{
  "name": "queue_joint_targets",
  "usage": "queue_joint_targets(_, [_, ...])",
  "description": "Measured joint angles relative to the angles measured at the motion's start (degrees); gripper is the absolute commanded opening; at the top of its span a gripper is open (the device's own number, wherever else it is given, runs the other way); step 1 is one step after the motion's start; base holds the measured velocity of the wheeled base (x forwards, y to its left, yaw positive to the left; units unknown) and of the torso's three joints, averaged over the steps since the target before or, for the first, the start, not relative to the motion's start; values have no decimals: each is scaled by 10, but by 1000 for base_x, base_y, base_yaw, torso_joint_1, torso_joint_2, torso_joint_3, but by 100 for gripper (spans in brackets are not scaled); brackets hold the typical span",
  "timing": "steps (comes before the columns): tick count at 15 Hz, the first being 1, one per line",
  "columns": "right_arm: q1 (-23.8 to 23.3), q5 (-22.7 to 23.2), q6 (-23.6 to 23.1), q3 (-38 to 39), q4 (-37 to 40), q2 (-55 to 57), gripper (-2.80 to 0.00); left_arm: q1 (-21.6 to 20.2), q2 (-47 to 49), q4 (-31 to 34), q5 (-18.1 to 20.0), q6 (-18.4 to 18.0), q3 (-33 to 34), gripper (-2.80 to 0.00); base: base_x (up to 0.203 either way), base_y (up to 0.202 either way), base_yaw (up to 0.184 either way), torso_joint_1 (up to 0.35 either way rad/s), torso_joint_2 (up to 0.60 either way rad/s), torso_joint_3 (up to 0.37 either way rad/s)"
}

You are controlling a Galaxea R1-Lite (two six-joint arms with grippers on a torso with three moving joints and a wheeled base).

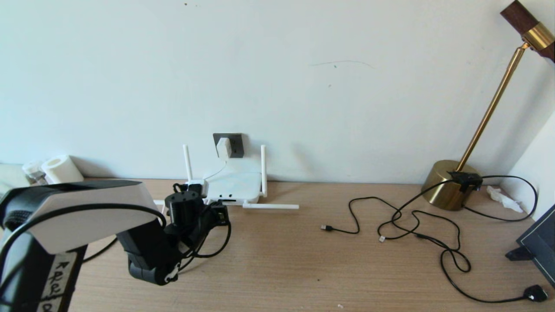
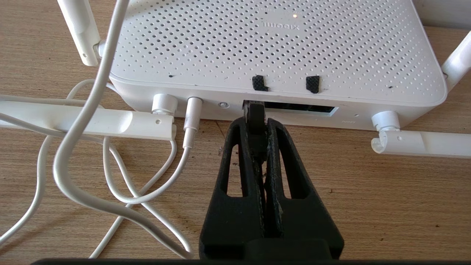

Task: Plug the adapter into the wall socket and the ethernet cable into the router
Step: Plug cable into router interface

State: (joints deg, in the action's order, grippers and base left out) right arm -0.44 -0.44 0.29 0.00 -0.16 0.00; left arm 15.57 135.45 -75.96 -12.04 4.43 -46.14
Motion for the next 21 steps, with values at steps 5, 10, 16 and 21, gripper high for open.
queue_joint_targets(5, [0, 0, 0, 0, 0, 0, -280, 0, 2, 0, 0, -1, -10, -280, 0, 0, 0, 0, 0, 0])
queue_joint_targets(10, [0, 0, 0, 0, 0, 0, -280, 0, 2, -1, 0, -1, -8, -280, 0, 0, 0, 0, 0, 0])
queue_joint_targets(16, [0, 0, 0, 0, 0, 0, -280, 0, 3, -2, 0, -1, -1, -280, 0, 0, 0, 0, 0, 0])
queue_joint_targets(21, [0, 0, 0, 0, 0, 0, -280, 0, 5, 0, 0, -1, 6, -280, 0, 0, 0, 0, 0, 0])
